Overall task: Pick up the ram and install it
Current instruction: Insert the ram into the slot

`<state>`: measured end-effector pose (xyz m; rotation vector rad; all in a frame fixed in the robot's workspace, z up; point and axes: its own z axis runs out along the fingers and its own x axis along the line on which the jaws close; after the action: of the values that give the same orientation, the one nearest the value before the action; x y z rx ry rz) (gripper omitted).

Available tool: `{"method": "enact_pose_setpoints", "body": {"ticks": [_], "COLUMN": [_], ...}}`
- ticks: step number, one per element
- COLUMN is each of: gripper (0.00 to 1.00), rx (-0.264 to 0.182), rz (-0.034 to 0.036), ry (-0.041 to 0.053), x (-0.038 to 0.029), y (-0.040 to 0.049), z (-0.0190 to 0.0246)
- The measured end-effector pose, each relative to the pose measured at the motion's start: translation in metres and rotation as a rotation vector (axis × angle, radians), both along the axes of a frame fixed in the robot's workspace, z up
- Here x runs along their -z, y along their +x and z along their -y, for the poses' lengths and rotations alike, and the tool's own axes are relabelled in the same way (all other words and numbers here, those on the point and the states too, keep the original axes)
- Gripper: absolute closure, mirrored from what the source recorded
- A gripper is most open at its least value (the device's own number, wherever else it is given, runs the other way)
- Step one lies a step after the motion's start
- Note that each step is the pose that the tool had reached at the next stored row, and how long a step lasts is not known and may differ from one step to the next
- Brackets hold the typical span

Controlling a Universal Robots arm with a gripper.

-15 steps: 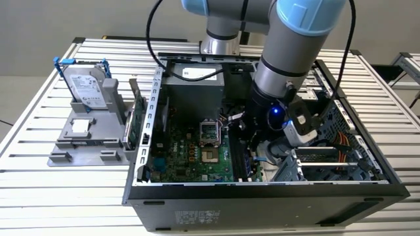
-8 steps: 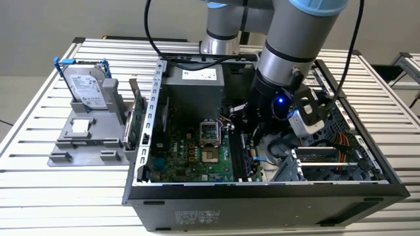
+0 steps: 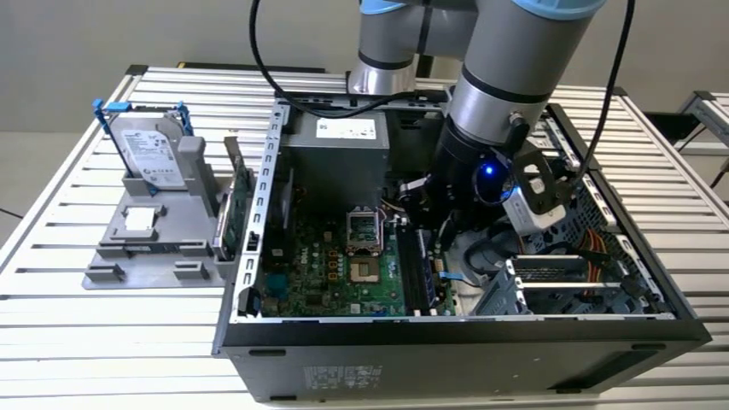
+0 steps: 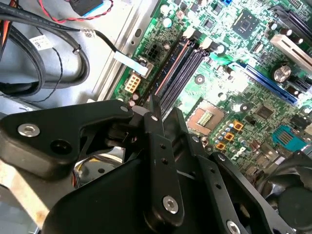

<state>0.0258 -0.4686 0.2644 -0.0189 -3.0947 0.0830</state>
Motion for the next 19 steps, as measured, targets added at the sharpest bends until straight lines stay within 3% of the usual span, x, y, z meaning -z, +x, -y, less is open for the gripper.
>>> {"method": "enact_pose_setpoints", "body": {"ticks": [1,19], "gripper": [1.0,1.0], "rx": [0.0,-0.002], "rz": [0.0001,0.0001], "ry": [0.0001,0.0001], "x": [0.0,-0.002], "y": [0.0,-0.0002], "z": [0.0,0.0]}}
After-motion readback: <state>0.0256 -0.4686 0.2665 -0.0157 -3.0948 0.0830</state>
